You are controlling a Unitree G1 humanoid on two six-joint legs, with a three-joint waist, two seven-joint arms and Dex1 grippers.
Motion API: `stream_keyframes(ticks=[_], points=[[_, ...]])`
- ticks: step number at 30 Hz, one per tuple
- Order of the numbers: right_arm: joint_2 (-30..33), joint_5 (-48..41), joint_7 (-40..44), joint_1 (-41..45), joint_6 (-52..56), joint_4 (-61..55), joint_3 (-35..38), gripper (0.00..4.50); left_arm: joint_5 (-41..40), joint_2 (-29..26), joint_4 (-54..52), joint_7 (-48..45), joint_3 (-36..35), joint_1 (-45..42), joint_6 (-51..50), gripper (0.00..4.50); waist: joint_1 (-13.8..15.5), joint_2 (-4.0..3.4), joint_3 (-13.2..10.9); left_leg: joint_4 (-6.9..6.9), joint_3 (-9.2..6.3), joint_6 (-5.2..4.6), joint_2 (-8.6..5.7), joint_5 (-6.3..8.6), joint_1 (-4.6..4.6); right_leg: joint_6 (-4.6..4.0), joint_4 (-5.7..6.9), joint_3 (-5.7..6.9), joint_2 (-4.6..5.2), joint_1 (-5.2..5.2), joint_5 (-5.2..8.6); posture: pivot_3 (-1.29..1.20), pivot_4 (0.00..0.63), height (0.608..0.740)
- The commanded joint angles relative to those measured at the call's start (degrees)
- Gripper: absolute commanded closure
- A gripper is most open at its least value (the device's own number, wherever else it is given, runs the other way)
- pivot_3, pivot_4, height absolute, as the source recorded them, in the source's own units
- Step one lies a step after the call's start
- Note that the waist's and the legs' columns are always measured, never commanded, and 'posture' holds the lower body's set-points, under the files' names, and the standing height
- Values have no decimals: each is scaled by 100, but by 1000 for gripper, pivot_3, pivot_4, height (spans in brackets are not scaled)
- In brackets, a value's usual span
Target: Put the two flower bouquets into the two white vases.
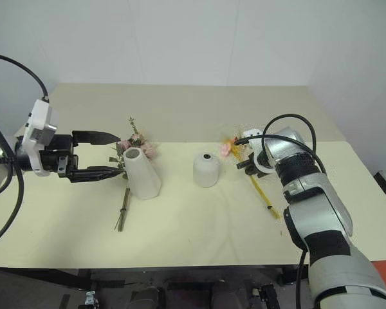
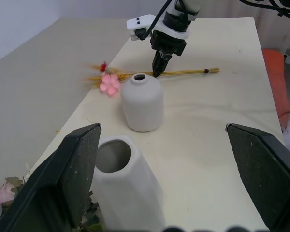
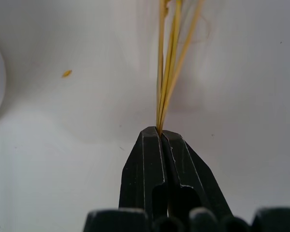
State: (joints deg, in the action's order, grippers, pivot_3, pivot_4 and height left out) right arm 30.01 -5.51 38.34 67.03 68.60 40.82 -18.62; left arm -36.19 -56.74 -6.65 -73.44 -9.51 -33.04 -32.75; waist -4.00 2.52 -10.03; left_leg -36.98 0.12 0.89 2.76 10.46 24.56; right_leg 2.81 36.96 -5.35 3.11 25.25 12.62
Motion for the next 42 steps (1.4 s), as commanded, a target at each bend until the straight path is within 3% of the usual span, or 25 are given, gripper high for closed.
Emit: stream_keyframes(ticks=[1,8,13,19,26,42], points=[[135,-208,-425,-413,-143,-1025,1005,4474,-10,-110,34,-88,-91,-124,50,0,4,0,0,0,0,0,0,0,0,1,0,0,1,0,0,0,150,740],[-439,-765,-1681,-1042,-1376,-3440,3220,4474,86,-138,315,-362,107,-302,70,0,-12,-1,-1,0,-1,0,-1,0,2,2,3,-1,1,3,0,0,150,740],[-1092,-1796,-1833,-1001,-1430,-4689,4108,4474,312,-122,768,-784,467,-749,211,0,-6,-2,-1,2,-8,0,8,0,-14,1,9,0,-12,-7,0,0,150,740],[-1599,-2189,-1849,-1234,-1925,-5466,3749,4474,505,30,1203,-1004,673,-1178,325,0,-2,-3,-2,1,-7,0,7,-1,-18,-1,9,-1,-11,-11,0,0,150,740],[-2061,-1673,-2028,-1867,-3083,-5468,2828,4474,575,97,1238,-1022,669,-1196,328,0,-1,-4,-2,1,-7,0,8,-1,-14,-3,10,-3,-11,-7,0,0,150,740],[-1969,-1609,-1972,-2121,-3649,-5027,2564,4474,495,-37,1019,-942,477,-961,179,0,1,-4,-2,1,-8,0,9,-1,-16,-4,9,-2,-11,-9,1,0,150,740]])
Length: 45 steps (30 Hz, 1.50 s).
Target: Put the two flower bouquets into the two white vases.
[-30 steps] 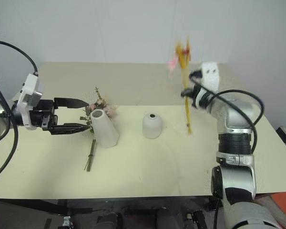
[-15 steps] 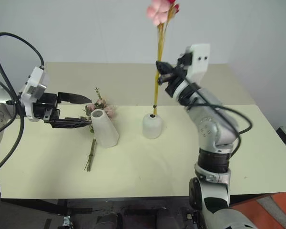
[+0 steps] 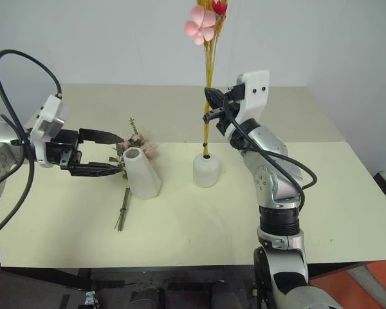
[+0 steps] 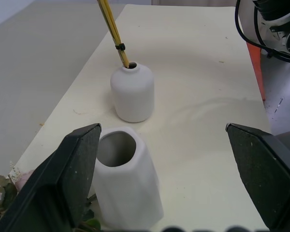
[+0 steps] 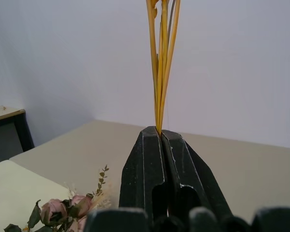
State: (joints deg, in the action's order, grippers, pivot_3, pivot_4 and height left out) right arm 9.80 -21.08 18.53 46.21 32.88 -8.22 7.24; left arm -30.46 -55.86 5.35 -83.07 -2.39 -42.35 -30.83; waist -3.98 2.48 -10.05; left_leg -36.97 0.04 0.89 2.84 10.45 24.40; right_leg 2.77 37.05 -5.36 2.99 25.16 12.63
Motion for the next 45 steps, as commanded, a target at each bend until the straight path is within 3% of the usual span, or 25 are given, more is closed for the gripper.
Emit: stream_keyframes(ticks=[1,27,45], points=[[48,-70,-2,-49,-52,-145,-18,4474,-82,-134,-188,22,-243,-25,-22,0,-2,0,0,0,0,0,0,0,0,0,0,0,0,0,0,0,150,740],[151,-349,-164,-350,209,-810,-8,4474,-41,-155,-85,-16,-181,-127,2,0,1,0,0,0,0,0,0,0,0,1,0,0,0,0,2,0,150,740],[-172,-64,-196,-902,-485,-378,-359,4474,-32,-257,-76,-61,-210,-91,-9,0,-4,0,0,0,0,0,0,0,-1,8,0,0,0,0,7,0,150,740]])
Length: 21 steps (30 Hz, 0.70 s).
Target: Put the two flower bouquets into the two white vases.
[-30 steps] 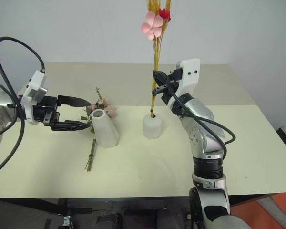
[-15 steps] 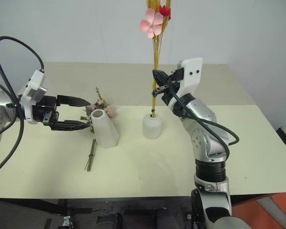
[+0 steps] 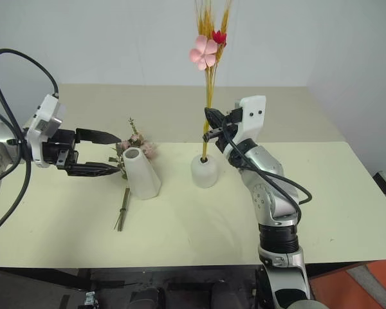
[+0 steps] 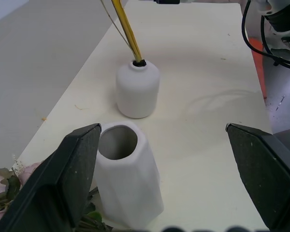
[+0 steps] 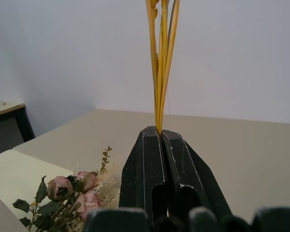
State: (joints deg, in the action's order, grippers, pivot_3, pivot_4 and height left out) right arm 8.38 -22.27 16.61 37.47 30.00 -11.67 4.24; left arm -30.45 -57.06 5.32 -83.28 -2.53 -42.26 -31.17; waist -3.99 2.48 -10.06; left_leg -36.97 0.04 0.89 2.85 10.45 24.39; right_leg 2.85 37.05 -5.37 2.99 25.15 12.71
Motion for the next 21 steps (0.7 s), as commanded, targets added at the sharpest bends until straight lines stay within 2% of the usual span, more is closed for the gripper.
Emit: stream_keyframes(ticks=[1,21], points=[[-54,52,-11,-40,-211,-14,-60,4474,-29,-143,-65,-47,-193,-107,27,0,-6,0,0,0,0,0,0,0,0,0,0,-1,0,0,0,0,150,740],[182,33,-15,407,-427,265,229,4474,-42,-133,-78,-27,-182,-90,-3,0,-2,0,0,0,0,0,0,0,-2,8,1,-1,0,-1,5,0,150,740]])
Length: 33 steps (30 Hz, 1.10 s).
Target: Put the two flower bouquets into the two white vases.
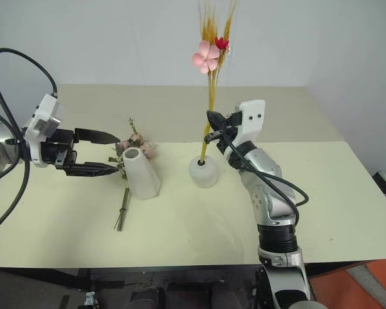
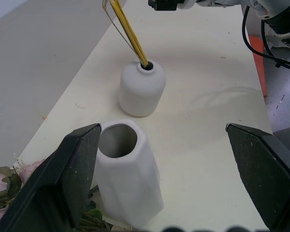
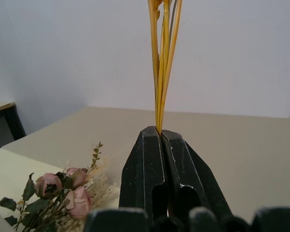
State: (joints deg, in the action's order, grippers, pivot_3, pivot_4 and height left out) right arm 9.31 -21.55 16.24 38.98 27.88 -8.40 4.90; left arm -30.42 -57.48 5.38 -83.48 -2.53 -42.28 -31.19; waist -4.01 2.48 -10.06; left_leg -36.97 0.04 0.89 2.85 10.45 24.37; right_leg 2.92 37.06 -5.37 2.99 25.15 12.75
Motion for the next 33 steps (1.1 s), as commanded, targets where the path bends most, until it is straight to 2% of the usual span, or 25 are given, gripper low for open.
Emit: stream_keyframes(ticks=[1,33], points=[[101,-40,25,284,-233,-40,178,4474,-48,-93,-90,-7,-185,-80,-3,0,0,0,0,0,0,0,0,0,0,0,0,0,0,0,0,0,150,740],[115,208,151,-170,-655,-158,-216,4474,-88,-185,-164,46,-237,-18,-124,0,0,0,0,0,0,0,0,0,-3,3,0,0,0,-2,3,0,150,740]])
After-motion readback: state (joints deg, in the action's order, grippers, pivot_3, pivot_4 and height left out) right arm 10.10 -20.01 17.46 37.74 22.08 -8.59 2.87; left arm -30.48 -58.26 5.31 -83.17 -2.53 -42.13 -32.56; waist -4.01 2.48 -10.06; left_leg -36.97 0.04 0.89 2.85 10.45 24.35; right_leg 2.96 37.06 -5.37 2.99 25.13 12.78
